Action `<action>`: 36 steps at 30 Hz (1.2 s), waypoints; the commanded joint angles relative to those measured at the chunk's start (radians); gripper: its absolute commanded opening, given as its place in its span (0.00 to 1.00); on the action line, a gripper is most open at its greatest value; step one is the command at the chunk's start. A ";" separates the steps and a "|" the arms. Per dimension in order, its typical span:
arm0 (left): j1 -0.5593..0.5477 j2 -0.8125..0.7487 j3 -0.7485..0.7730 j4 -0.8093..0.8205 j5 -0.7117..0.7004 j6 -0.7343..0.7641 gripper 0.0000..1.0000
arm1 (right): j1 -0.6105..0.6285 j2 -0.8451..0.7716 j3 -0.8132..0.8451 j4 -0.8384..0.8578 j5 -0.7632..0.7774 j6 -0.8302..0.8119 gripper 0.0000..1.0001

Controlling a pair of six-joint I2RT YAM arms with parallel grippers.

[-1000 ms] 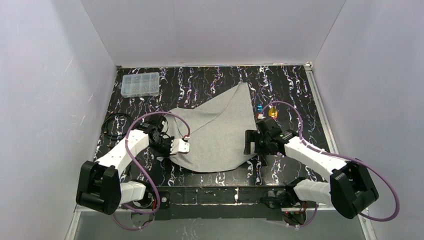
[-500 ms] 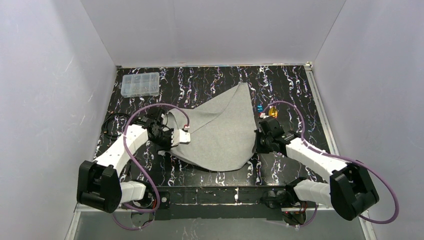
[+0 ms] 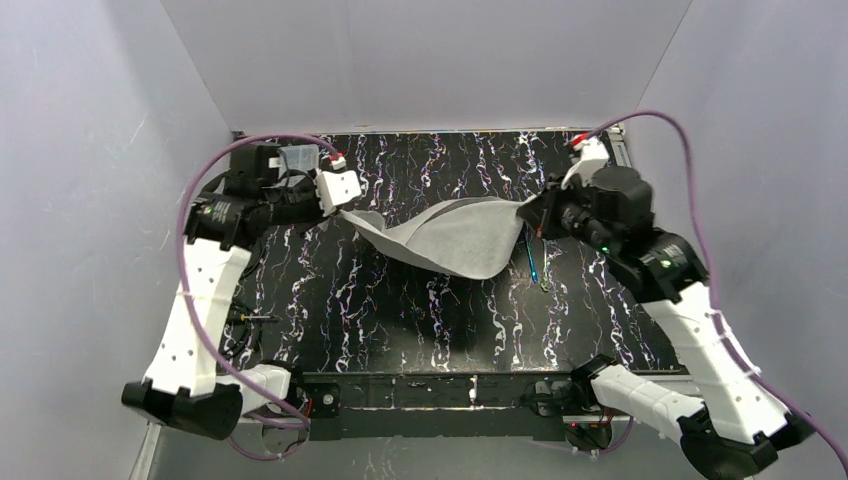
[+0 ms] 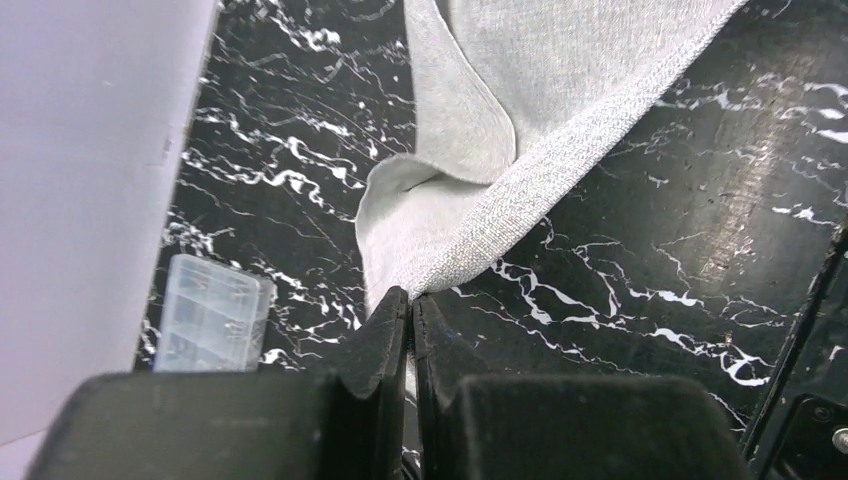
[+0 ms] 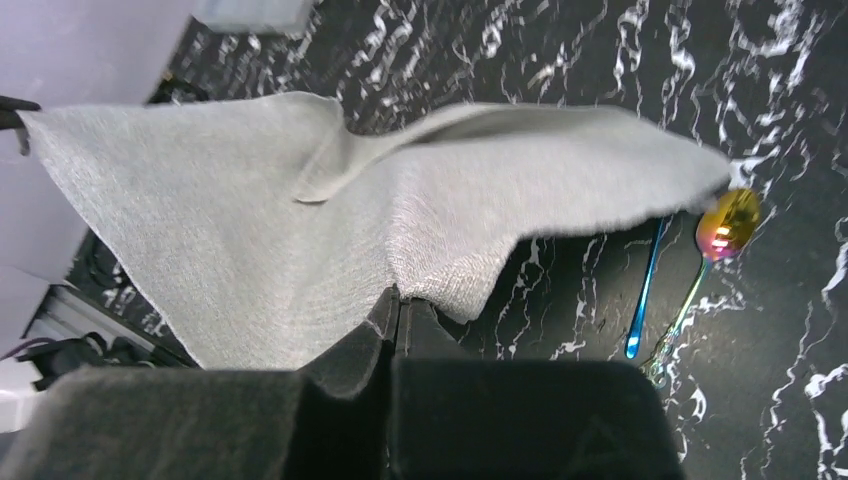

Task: Fold the napkin into a case and place the utensils inside
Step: Flatten out the crumpled napkin at the center of the board.

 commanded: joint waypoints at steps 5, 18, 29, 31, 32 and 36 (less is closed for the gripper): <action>0.000 -0.197 0.165 -0.131 0.026 -0.031 0.00 | -0.003 -0.047 0.278 -0.292 -0.067 -0.035 0.01; 0.000 -0.289 0.483 -0.232 -0.035 -0.024 0.00 | -0.004 -0.137 0.406 -0.311 -0.292 0.066 0.01; -0.001 -0.325 0.301 -0.267 -0.145 0.026 0.00 | -0.004 -0.147 0.251 -0.249 -0.216 0.116 0.01; 0.000 -0.338 0.186 -0.195 -0.179 0.025 0.00 | -0.004 -0.135 0.194 -0.202 -0.178 0.115 0.01; 0.001 -0.342 0.126 -0.157 -0.189 0.026 0.00 | -0.004 -0.128 0.171 -0.178 -0.163 0.113 0.01; 0.000 -0.336 -0.095 0.083 -0.265 0.021 0.00 | -0.003 -0.075 0.091 -0.049 -0.120 0.099 0.01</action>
